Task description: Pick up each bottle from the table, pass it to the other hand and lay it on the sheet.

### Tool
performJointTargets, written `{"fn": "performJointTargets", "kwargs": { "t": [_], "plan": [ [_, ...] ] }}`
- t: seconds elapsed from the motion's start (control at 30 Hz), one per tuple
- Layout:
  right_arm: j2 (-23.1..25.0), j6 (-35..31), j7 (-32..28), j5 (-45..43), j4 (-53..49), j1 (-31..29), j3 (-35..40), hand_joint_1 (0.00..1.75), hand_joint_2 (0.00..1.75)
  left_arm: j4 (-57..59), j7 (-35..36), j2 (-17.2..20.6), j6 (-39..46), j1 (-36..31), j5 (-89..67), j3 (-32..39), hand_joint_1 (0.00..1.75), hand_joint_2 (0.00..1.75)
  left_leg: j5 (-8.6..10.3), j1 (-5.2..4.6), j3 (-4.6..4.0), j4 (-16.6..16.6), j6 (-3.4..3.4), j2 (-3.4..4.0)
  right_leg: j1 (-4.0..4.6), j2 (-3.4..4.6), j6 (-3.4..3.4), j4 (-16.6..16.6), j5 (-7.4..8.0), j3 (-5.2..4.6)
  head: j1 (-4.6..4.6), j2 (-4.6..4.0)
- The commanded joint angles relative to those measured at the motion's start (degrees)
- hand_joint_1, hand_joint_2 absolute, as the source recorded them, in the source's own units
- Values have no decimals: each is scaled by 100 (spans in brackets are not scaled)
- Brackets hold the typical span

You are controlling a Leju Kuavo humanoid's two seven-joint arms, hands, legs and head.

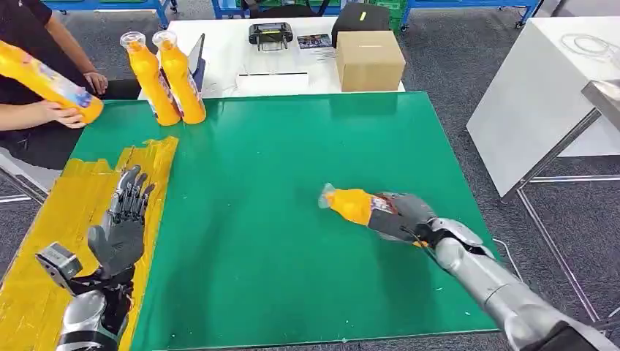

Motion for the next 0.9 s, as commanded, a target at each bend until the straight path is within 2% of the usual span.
{"fn": "performJointTargets", "kwargs": {
  "t": [0.03, 0.07, 0.1, 0.3, 0.57, 0.73, 0.9],
  "plan": [
    [1078, 363, 229, -212, -1693, 495, -1182, 175, 175, -423, 696, -420, -246, 322, 632, -55, 0, 0, -6, -1, -9, 4, -3, 18, -1, 21, -4, 11, -3, -20, -7, 0],
    [1078, 363, 229, -212, -1693, 495, -1182, 175, 175, -423, 696, -420, -246, 322, 632, -55, 0, 0, -2, -2, -17, 5, -2, 4, -3, 8, -1, 13, -3, -22, -2, 0],
    [1075, 360, 232, -146, -1652, 476, -1107, 175, 175, -436, 828, -436, -115, 333, 663, -86, 0, 175, 3, -3, -25, 3, -1, -17, -4, -7, 0, 14, -4, -24, -2, 0],
    [1563, 256, 401, -5, -1678, 298, -625, 175, 175, -907, 1373, -558, 354, 632, 1044, -654, 0, 175, -1, -2, -36, 3, -2, 0, -5, 8, 0, 14, -3, -37, -2, 0],
    [2318, 204, 511, -43, -948, -84, -37, 175, 175, -983, 1267, -627, 608, 635, 760, -1379, 0, 175, -2, -4, -44, 3, -2, 3, -5, 11, -2, 15, -3, -47, 0, 0],
    [2368, 181, 517, -51, -896, -113, 18, 175, 175, -974, 1245, -618, 658, 621, 725, -1424, 0, 175, -2, -4, -43, 1, -1, -5, -5, 2, -1, 13, -5, -44, 0, 0],
    [2699, 180, 520, -86, -402, -320, 461, 175, 175, -743, 1227, -623, 694, 429, 744, -1610, 0, 175, -2, -7, -42, 1, -1, -2, -8, 7, 1, 15, -5, -44, 0, 0]
  ]
}}
